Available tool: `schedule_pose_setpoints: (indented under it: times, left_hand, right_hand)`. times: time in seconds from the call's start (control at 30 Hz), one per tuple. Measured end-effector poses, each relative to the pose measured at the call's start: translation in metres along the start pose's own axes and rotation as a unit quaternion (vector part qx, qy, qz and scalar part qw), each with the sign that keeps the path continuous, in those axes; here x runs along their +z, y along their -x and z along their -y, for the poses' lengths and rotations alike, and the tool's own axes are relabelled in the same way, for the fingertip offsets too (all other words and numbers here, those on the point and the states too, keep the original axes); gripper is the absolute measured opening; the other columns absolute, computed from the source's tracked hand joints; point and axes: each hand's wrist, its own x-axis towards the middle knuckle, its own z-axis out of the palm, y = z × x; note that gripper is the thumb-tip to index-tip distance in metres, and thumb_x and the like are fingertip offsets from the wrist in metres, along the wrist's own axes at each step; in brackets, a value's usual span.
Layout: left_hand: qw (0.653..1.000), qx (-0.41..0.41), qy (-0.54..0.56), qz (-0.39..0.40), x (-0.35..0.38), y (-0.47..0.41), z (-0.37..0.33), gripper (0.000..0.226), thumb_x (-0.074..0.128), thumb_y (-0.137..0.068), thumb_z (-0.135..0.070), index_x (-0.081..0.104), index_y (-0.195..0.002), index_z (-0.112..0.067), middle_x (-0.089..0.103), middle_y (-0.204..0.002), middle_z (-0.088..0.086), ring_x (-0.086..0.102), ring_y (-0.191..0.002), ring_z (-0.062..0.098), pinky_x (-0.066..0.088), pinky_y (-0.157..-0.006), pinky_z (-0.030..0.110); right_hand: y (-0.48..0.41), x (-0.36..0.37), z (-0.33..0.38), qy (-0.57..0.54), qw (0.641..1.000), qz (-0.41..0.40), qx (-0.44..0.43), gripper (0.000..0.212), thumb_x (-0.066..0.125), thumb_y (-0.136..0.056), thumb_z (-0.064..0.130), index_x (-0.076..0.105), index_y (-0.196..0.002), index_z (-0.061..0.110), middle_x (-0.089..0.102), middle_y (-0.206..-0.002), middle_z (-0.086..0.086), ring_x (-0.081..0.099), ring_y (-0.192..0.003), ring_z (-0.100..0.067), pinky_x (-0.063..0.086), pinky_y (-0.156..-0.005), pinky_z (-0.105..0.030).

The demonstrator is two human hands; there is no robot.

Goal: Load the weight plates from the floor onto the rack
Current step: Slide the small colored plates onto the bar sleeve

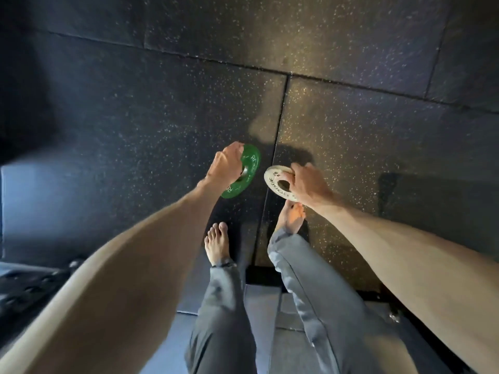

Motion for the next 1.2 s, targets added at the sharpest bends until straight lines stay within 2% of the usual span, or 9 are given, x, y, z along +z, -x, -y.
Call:
schedule_pose_setpoints:
  times: [0.1, 0.17, 0.37, 0.53, 0.63, 0.8, 0.87, 1.0, 1.2]
  left_hand:
    - [0.998, -0.039, 0.045, -0.035, -0.043, 0.081, 0.013, 0.031, 0.032, -0.107, -0.018, 0.060, -0.115, -0.008, 0.068, -0.103, 0.017, 0.065, -0.089, 0.034, 0.047, -0.071, 0.036]
    - [0.991, -0.079, 0.084, -0.073, -0.072, 0.141, 0.026, 0.033, 0.031, -0.107, -0.024, 0.059, -0.105, -0.005, 0.067, -0.101, 0.018, 0.063, -0.092, 0.034, 0.041, -0.072, 0.034]
    - [0.946, -0.193, 0.195, -0.170, -0.148, 0.308, 0.062, 0.046, 0.050, -0.098, -0.048, 0.060, -0.094, -0.003, 0.069, -0.098, 0.020, 0.063, -0.095, 0.036, 0.047, -0.082, 0.039]
    - [0.926, -0.223, 0.230, -0.199, -0.192, 0.410, 0.092, 0.052, 0.060, -0.091, -0.054, 0.063, -0.080, -0.003, 0.070, -0.082, 0.017, 0.055, -0.068, 0.026, 0.042, -0.064, 0.032]
    - [0.897, -0.262, 0.267, -0.236, -0.206, 0.465, 0.111, 0.052, 0.058, -0.091, -0.056, 0.064, -0.081, -0.006, 0.069, -0.080, 0.012, 0.059, -0.072, 0.026, 0.043, -0.066, 0.031]
    - [0.837, -0.312, 0.336, -0.298, -0.204, 0.547, 0.142, 0.051, 0.055, -0.092, -0.058, 0.067, -0.095, -0.009, 0.070, -0.101, 0.012, 0.064, -0.094, 0.027, 0.045, -0.079, 0.032]
    - [0.798, -0.334, 0.383, -0.325, -0.192, 0.577, 0.156, 0.055, 0.055, -0.091, -0.059, 0.069, -0.106, -0.008, 0.070, -0.106, 0.010, 0.065, -0.100, 0.027, 0.048, -0.086, 0.034]
    - [0.706, -0.383, 0.466, -0.371, -0.155, 0.636, 0.191, 0.055, 0.055, -0.088, -0.064, 0.068, -0.097, -0.011, 0.071, -0.100, 0.012, 0.067, -0.095, 0.028, 0.055, -0.090, 0.042]
    - [0.619, -0.406, 0.534, -0.409, -0.105, 0.734, 0.262, 0.049, 0.055, -0.092, -0.057, 0.067, -0.101, -0.010, 0.068, -0.105, 0.012, 0.064, -0.099, 0.029, 0.051, -0.090, 0.039]
  right_hand:
    - [0.046, -0.034, 0.047, -0.055, 0.997, 0.056, -0.013, 0.041, 0.044, -0.102, 0.046, 0.059, -0.093, 0.009, 0.066, -0.074, -0.005, 0.059, -0.062, -0.021, 0.043, -0.054, -0.035]
    - [0.081, -0.054, 0.085, -0.074, 0.995, 0.068, -0.030, 0.037, 0.045, -0.102, 0.044, 0.057, -0.084, 0.014, 0.056, -0.064, 0.006, 0.052, -0.056, -0.014, 0.036, -0.053, -0.033]
    - [0.177, -0.087, 0.210, -0.058, 0.989, 0.107, -0.086, 0.042, 0.045, -0.100, 0.044, 0.060, -0.077, 0.013, 0.069, -0.079, -0.009, 0.062, -0.076, -0.028, 0.040, -0.064, -0.034]
    - [0.235, -0.093, 0.299, 0.006, 0.973, 0.154, -0.169, 0.050, 0.047, -0.100, 0.048, 0.065, -0.077, 0.008, 0.072, -0.089, -0.019, 0.066, -0.087, -0.038, 0.043, -0.068, -0.036]
    - [0.268, -0.095, 0.349, 0.065, 0.954, 0.190, -0.223, 0.048, 0.046, -0.100, 0.049, 0.064, -0.075, 0.012, 0.072, -0.094, -0.020, 0.065, -0.090, -0.036, 0.042, -0.070, -0.035]
    - [0.319, -0.081, 0.424, 0.159, 0.907, 0.228, -0.318, 0.050, 0.043, -0.101, 0.049, 0.059, -0.069, 0.015, 0.069, -0.082, -0.010, 0.063, -0.081, -0.029, 0.037, -0.068, -0.030]
    - [0.342, -0.070, 0.451, 0.196, 0.888, 0.245, -0.337, 0.050, 0.044, -0.100, 0.052, 0.053, -0.062, 0.020, 0.062, -0.075, -0.002, 0.059, -0.075, -0.024, 0.036, -0.067, -0.030]
    - [0.396, -0.035, 0.501, 0.284, 0.826, 0.266, -0.408, 0.050, 0.046, -0.100, 0.050, 0.053, -0.061, 0.019, 0.060, -0.068, 0.000, 0.060, -0.076, -0.025, 0.039, -0.071, -0.031]
    - [0.500, 0.056, 0.560, 0.383, 0.718, 0.304, -0.495, 0.040, 0.052, -0.099, 0.040, 0.070, -0.088, 0.006, 0.072, -0.088, -0.011, 0.068, -0.089, -0.026, 0.047, -0.080, -0.033]
